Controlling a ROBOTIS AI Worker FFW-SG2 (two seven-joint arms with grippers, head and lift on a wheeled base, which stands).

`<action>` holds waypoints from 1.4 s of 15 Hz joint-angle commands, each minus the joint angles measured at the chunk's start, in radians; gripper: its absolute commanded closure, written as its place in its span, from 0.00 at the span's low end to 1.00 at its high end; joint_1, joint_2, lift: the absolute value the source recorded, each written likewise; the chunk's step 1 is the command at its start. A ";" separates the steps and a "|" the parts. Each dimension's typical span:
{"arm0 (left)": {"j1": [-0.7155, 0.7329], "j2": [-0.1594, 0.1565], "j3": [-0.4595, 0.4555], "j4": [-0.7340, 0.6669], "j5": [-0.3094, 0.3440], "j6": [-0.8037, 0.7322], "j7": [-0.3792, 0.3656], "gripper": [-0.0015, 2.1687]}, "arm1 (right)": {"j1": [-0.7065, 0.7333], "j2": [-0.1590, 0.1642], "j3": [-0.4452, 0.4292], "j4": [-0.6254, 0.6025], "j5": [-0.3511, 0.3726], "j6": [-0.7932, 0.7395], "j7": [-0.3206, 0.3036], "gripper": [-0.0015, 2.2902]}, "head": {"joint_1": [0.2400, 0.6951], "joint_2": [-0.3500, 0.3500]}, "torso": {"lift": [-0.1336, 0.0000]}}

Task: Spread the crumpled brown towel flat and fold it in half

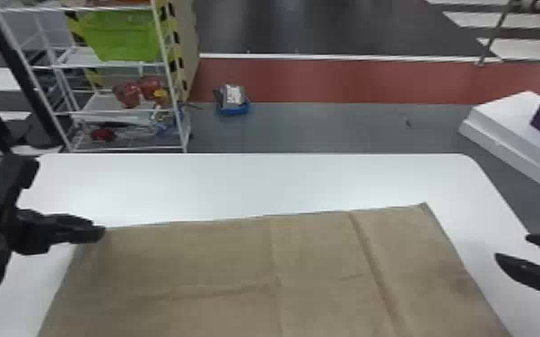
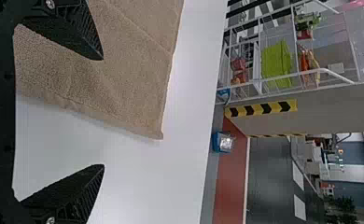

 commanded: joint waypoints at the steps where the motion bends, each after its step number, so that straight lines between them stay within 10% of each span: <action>1: -0.001 0.010 0.008 0.016 0.001 -0.015 0.000 0.32 | -0.006 -0.002 0.002 0.012 0.001 -0.010 0.000 0.02 | 1.00 0.48 | 0.08; 10: 0.011 0.024 0.023 0.032 0.003 -0.027 -0.038 0.35 | -0.041 -0.005 0.031 0.029 0.017 -0.010 -0.002 0.02 | 1.00 0.52 | 0.08; 12: 0.019 0.024 0.025 0.030 0.007 -0.039 -0.026 0.76 | -0.049 -0.005 0.034 0.031 0.017 -0.010 -0.014 0.02 | 1.00 0.52 | 0.08; 21: 0.091 -0.001 0.034 -0.060 0.026 -0.131 -0.031 0.76 | -0.204 0.001 0.163 0.175 0.070 0.036 -0.149 0.06 | 1.00 0.50 | 0.08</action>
